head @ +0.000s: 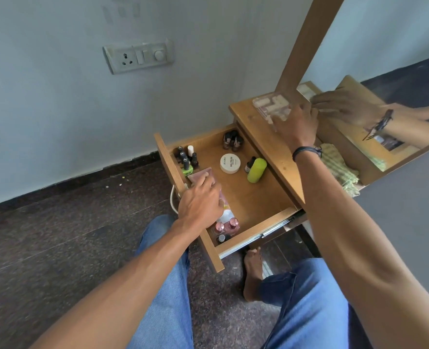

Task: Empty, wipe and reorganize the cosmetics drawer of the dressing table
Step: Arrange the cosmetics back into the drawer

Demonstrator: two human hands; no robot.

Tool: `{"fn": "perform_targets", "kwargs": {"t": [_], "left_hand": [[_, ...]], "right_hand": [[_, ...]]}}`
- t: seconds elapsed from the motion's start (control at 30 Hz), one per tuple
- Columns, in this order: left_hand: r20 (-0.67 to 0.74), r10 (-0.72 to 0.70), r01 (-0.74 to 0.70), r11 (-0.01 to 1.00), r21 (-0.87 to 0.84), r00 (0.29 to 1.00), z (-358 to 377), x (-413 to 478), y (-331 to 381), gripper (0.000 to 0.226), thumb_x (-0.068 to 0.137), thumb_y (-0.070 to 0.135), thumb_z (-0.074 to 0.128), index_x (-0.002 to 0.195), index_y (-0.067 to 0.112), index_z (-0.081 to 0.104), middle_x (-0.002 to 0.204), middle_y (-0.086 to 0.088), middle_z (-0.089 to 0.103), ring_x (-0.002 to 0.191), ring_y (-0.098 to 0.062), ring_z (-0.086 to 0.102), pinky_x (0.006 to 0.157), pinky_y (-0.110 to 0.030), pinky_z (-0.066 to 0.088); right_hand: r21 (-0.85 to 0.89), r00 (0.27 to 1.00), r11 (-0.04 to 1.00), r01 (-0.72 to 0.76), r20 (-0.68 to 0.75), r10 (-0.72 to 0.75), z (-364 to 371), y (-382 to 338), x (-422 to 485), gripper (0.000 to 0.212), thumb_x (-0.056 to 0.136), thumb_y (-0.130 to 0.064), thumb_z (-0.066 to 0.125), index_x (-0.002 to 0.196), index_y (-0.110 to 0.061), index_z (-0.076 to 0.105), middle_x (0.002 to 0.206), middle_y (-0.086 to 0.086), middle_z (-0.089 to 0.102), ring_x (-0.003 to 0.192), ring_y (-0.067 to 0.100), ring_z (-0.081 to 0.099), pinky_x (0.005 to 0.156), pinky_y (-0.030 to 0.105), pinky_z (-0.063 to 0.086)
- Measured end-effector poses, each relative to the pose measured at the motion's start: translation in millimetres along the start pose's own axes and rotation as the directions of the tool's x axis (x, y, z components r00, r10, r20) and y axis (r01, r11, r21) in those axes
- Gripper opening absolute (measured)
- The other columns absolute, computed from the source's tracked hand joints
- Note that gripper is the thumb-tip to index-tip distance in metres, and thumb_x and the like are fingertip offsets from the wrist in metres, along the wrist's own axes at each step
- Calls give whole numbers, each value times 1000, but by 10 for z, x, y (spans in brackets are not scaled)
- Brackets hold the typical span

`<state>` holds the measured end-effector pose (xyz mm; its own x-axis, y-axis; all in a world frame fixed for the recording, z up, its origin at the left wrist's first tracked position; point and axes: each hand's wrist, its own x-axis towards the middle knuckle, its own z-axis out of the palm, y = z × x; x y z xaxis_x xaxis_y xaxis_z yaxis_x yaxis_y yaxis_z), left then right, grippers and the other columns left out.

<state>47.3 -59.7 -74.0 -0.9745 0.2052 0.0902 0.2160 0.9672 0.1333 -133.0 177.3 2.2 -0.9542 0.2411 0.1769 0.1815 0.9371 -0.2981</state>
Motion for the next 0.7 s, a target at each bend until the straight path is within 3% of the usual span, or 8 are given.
{"fn": "perform_targets", "kwargs": {"t": [0.1,0.27,0.57,0.7], "left_hand": [[8,-8,7,1000,13,1000,-2,-4,-1,35,86,36,61,114,19,71,126,-1,65,130,-16,49,71,-33,56],[21,-5,5,1000,11,1000,-15,-8,3,35,88,38,60,116,19,70,128,-1,63,131,-16,47,74,-32,55],[24,18,-18,1000,13,1000,-42,-10,11,30,88,37,57,108,24,75,119,3,69,125,-15,52,67,-32,53],[49,13,-13,1000,11,999,-63,-6,4,31,89,38,56,110,25,75,119,5,69,126,-14,52,69,-32,53]], "right_hand": [[-19,993,1000,0,118,2,11,72,110,72,90,-62,59,141,-11,52,146,19,47,133,41,41,106,54,38],[66,979,997,-40,202,26,13,-3,94,89,77,-78,64,141,-18,51,151,18,36,140,41,32,110,53,37],[181,958,978,-106,283,52,-113,11,46,66,75,-46,84,130,-25,54,149,13,32,138,41,32,110,50,33],[211,960,969,-131,273,71,-120,4,-4,64,72,-38,83,127,-23,54,142,15,40,133,40,36,100,43,38]]}}
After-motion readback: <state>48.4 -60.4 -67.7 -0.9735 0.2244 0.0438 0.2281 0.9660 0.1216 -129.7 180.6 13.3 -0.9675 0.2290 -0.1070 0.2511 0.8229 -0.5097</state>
